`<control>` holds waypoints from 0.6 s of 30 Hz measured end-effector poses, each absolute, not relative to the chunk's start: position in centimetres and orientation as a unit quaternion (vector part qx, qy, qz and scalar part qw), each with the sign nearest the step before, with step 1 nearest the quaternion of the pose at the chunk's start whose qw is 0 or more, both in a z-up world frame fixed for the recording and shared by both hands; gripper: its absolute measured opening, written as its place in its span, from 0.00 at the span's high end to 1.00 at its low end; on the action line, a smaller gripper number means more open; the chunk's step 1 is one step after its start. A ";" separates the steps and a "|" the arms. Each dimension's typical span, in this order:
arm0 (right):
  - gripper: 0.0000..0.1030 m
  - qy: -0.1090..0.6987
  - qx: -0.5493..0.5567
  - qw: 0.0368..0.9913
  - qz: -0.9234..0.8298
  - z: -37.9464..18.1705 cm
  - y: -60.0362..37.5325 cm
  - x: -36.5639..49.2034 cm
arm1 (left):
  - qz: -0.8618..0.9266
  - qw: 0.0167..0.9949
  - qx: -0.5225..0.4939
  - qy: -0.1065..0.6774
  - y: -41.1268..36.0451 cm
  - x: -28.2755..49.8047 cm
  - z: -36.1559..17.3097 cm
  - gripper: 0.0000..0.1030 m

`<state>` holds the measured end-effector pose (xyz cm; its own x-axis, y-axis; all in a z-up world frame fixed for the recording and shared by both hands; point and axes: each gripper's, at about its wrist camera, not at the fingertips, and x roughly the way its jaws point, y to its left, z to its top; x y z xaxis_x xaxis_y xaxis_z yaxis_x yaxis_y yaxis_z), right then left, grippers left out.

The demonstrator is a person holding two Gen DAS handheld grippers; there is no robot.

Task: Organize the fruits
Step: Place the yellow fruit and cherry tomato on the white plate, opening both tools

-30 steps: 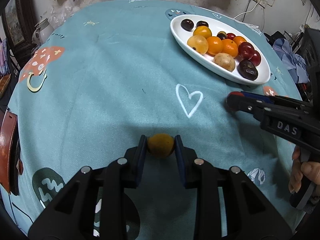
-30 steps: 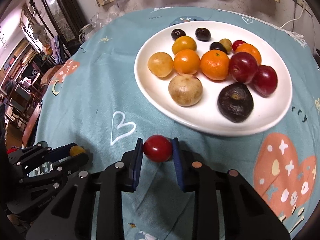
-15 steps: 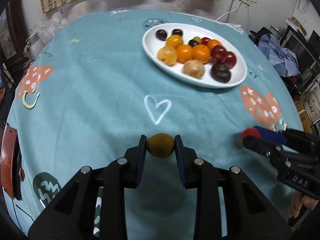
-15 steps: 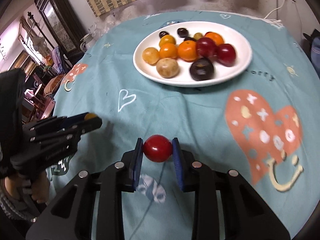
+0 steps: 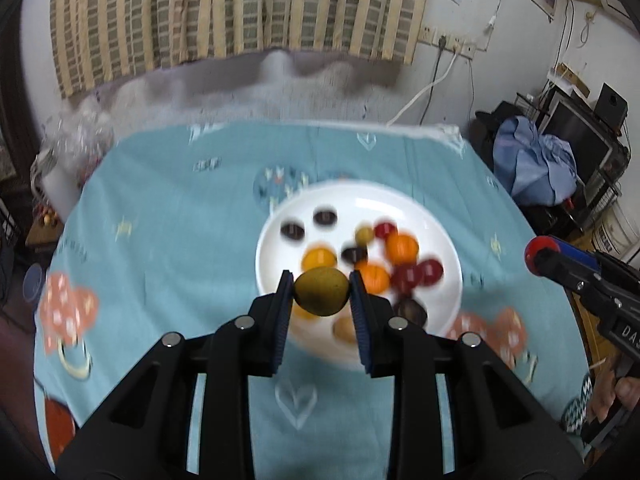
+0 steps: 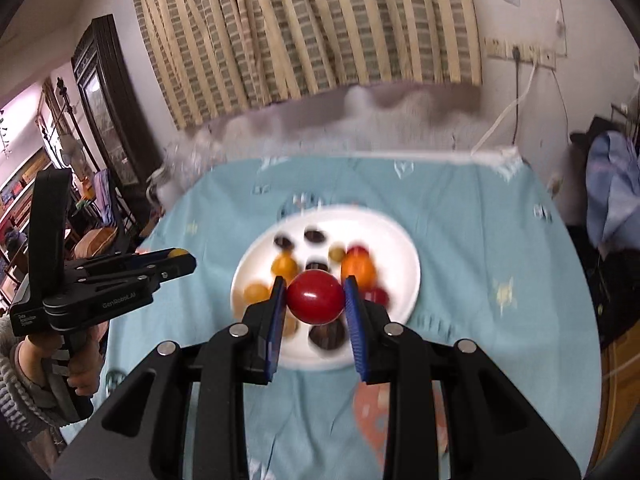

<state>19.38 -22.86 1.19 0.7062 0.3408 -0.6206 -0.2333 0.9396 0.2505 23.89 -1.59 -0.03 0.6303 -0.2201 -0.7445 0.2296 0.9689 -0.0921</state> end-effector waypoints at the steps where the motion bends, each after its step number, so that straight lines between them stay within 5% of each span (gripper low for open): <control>1: 0.71 0.350 0.075 0.921 0.156 1.2 -22.9 20.1 | -0.125 0.904 0.008 0.409 -2.0 25.2 0.0 0.72; 18: 0.71 0.409 0.079 0.901 0.119 -7.6 -23.5 29.3 | -0.139 0.874 0.018 0.466 -6.9 35.1 -9.6 0.72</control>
